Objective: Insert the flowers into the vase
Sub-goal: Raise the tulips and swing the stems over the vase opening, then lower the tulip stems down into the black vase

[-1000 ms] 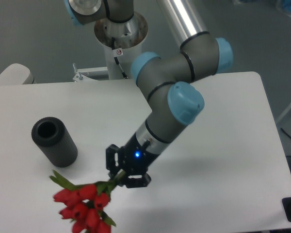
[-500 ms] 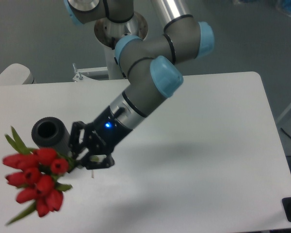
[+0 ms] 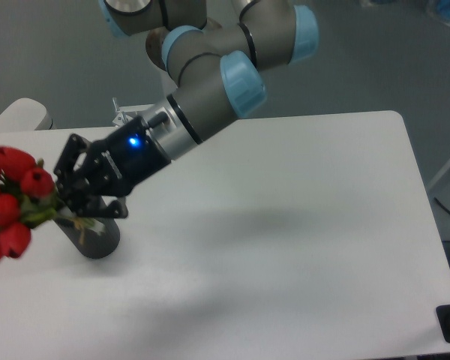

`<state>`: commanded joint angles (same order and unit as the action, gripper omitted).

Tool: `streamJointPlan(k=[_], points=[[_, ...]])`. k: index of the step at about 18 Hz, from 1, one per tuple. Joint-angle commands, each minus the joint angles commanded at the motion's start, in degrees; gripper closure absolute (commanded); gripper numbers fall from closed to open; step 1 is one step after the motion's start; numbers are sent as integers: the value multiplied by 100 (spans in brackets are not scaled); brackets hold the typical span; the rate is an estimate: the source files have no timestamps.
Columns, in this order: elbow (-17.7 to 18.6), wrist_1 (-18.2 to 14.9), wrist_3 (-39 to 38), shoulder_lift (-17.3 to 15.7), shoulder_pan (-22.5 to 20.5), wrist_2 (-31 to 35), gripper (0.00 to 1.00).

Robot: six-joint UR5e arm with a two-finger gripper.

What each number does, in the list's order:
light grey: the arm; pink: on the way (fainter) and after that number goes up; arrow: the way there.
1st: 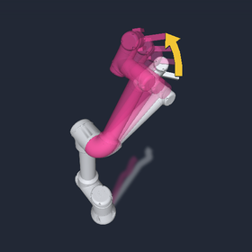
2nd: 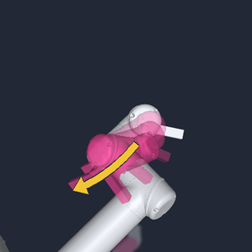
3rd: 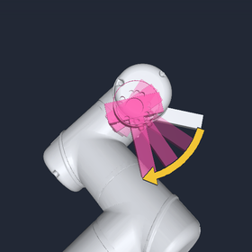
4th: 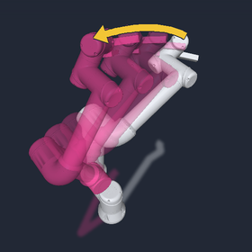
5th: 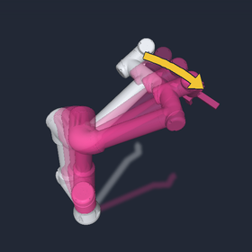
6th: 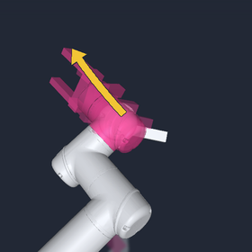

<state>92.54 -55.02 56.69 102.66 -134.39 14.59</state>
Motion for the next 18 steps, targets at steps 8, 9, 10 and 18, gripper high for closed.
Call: streamJointPlan(k=[8,9,10,18], points=[[792,316,229,-352,88,-9,92],[801,316,220,-361,97,-9,92],[818,316,220,-370,97,-9,91],[1187,343,448,-466,106,26,88]])
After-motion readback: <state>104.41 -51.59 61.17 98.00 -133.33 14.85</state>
